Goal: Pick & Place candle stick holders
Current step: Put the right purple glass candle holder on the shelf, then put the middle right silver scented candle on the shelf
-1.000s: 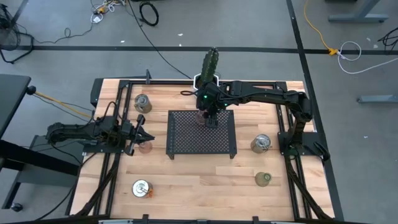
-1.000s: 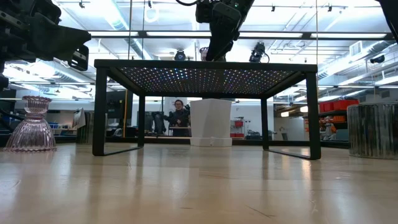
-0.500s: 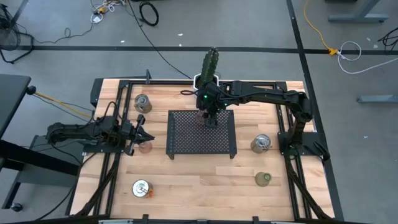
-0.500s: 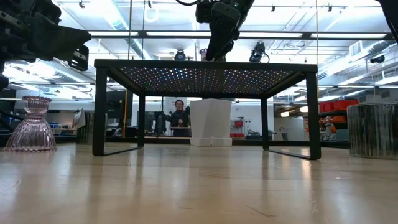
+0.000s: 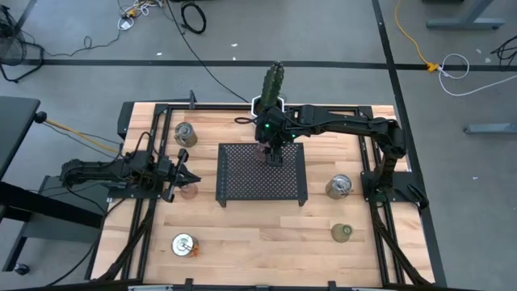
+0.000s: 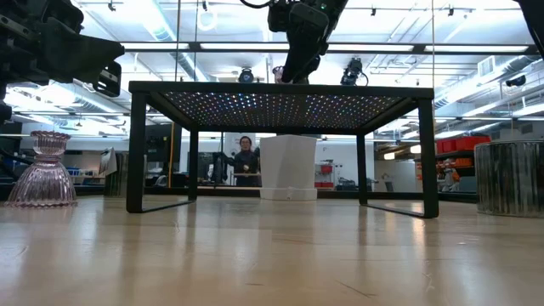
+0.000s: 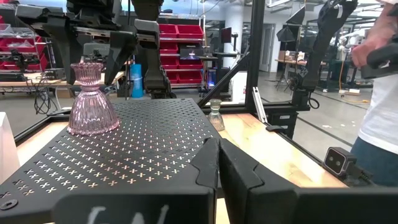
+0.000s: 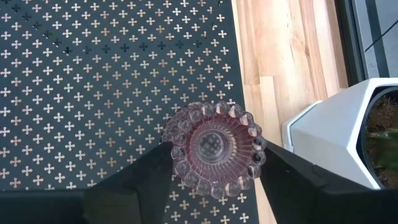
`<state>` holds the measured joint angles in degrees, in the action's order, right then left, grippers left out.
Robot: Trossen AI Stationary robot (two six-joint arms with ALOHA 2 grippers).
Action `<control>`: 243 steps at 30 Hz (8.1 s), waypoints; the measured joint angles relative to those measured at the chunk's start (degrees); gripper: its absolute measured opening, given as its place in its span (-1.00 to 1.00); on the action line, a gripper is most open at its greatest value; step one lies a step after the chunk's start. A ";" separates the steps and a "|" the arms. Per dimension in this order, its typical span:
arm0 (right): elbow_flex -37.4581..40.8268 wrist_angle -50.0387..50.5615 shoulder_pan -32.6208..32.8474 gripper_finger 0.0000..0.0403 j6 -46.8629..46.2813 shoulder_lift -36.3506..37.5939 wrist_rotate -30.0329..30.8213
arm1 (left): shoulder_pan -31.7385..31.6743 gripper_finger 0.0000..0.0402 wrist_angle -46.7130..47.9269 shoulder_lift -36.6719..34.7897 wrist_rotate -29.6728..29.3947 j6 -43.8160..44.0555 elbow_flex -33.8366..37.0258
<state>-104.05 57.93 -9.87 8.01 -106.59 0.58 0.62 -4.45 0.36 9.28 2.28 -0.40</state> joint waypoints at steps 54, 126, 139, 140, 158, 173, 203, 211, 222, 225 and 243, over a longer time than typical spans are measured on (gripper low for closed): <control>12.93 -0.47 2.51 0.35 -3.57 14.35 0.52 | -0.02 -0.91 0.02 -0.02 0.00 0.00 0.02; 47.19 16.25 24.30 0.74 -20.79 46.67 -0.88 | 0.00 -0.91 0.00 0.00 0.00 0.00 0.01; 47.19 16.87 26.99 0.74 -21.29 47.87 2.60 | 0.00 -0.91 0.00 -0.01 0.00 0.00 0.00; 47.19 16.87 27.02 0.74 -21.59 47.87 2.86 | -0.02 -0.91 0.00 0.00 0.00 0.00 0.00; 47.19 19.85 27.02 0.94 -27.19 47.67 3.02 | 0.00 -0.91 0.00 0.00 0.00 0.00 0.00; 47.19 20.51 27.02 0.98 -25.89 46.71 3.40 | 0.00 -0.91 0.00 -0.01 0.00 0.00 0.01; 60.00 9.57 26.93 0.98 -22.51 45.79 6.73 | -0.01 -0.91 0.00 -0.01 0.00 0.00 0.02; 59.99 7.36 25.56 0.98 -22.51 45.79 8.03 | -0.01 -0.91 0.00 -0.01 0.00 0.00 0.00; 59.99 6.12 24.79 0.98 -22.85 45.79 9.95 | -0.02 -0.91 0.00 -0.01 0.00 0.00 0.02; 60.45 5.52 24.79 0.98 -24.07 45.81 9.94 | -0.02 -0.91 0.00 0.00 0.00 0.00 0.02; 63.74 4.07 24.02 0.98 -28.54 45.81 6.21 | -0.02 -0.91 0.00 -0.01 0.00 0.00 0.01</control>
<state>-40.31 62.00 14.15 -20.53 -60.77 6.78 0.60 -4.45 0.35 9.28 2.28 -0.39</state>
